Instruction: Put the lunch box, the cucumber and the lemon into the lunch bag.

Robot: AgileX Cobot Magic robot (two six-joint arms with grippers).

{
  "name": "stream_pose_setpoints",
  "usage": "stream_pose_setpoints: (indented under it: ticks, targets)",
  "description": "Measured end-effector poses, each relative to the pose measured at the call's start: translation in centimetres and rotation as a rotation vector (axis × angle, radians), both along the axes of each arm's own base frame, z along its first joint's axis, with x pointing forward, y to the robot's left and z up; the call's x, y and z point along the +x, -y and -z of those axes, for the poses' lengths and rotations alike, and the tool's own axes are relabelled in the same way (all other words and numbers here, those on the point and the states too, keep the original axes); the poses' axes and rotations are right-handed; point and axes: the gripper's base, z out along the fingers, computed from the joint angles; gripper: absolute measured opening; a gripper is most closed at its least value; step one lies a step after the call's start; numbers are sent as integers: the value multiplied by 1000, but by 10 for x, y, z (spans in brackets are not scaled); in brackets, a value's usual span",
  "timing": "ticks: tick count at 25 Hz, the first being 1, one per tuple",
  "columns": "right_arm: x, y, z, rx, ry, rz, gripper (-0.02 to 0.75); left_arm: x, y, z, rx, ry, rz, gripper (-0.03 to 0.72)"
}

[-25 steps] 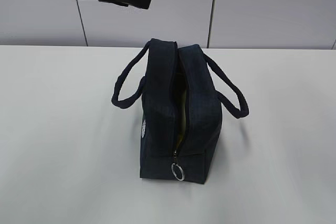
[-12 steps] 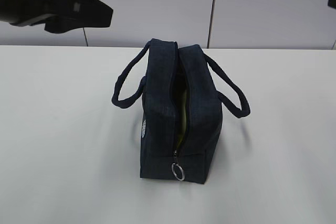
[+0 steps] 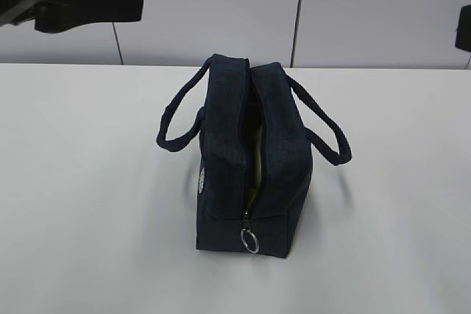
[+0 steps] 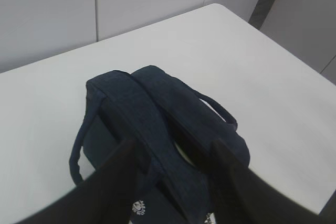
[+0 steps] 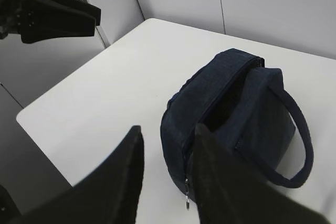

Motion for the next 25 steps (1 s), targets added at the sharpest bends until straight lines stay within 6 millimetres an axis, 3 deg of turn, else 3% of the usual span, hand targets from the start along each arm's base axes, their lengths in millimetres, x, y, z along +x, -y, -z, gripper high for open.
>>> stream_pose_setpoints:
  ticks: [12,20,25]
  targets:
    - [-2,-1,9,-30,-43,-32,255,-1,2,-2,-62,-30,1,300]
    - [2,-3,65,-61,-228,-32,501,-7,3,4,79,15,121,274]
    - [19,-11,100,-49,-365,-70,533,-10,4,7,102,-11,156,265]
